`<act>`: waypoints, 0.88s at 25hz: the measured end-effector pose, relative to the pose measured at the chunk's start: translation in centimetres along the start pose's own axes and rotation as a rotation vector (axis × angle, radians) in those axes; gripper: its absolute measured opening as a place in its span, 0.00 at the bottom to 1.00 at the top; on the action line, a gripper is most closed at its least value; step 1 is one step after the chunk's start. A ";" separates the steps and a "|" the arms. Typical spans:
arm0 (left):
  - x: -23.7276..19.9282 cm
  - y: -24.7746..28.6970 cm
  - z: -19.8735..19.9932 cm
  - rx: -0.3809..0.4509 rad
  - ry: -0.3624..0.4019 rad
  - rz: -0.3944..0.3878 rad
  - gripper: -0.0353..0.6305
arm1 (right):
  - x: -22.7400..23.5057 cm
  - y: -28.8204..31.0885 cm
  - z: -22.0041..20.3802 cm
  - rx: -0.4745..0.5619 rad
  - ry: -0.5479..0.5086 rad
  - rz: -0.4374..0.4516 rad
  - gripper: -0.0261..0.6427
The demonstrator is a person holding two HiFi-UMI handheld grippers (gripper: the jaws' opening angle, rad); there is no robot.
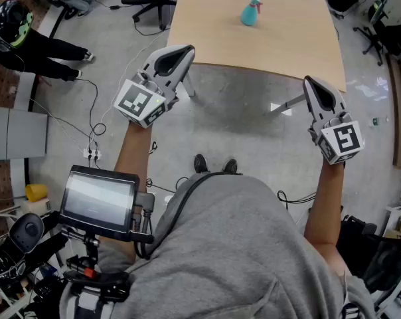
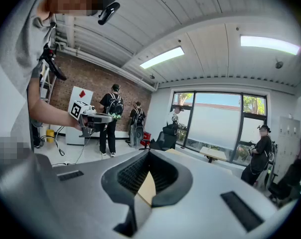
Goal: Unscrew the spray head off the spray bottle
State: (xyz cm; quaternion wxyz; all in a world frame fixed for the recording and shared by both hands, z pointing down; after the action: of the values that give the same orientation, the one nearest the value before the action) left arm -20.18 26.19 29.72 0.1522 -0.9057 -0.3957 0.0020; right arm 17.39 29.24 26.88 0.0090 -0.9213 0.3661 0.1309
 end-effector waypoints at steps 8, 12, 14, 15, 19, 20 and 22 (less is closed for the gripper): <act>0.0 -0.1 -0.2 -0.002 -0.006 0.004 0.06 | -0.1 0.0 -0.3 -0.007 0.000 -0.001 0.05; 0.1 -0.1 -0.3 -0.006 -0.009 0.001 0.06 | -0.1 -0.1 -0.3 -0.009 0.001 -0.004 0.05; 0.2 -0.2 -0.5 -0.008 -0.010 -0.001 0.06 | -0.2 -0.2 -0.4 -0.009 0.003 -0.010 0.05; 0.2 -0.3 -0.5 -0.007 -0.012 -0.001 0.06 | -0.2 -0.3 -0.4 -0.008 0.006 -0.013 0.05; -1.3 -1.2 -1.0 0.007 -0.041 0.003 0.06 | -1.4 1.1 0.0 0.006 0.008 -0.007 0.05; -2.0 -1.6 -1.2 0.005 -0.050 0.004 0.06 | -2.0 1.8 0.2 0.005 -0.001 -0.002 0.05; -2.9 -2.3 -1.8 -0.009 -0.067 -0.002 0.06 | -2.9 2.9 0.3 -0.010 -0.017 0.000 0.05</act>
State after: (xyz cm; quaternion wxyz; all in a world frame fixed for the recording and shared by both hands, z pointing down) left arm -23.63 25.10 31.77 0.1348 -0.9054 -0.4015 0.0304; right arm 13.36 29.07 27.55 0.0074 -0.9201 0.3654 0.1408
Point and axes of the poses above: the fingertips, and each gripper's own axes: y forward along the fingers, x to its right, z out of its top, the point moved 9 cm from there along -y, backward along the fingers, and after that the axes turned 9 degrees about x, right-handed, at the moved point
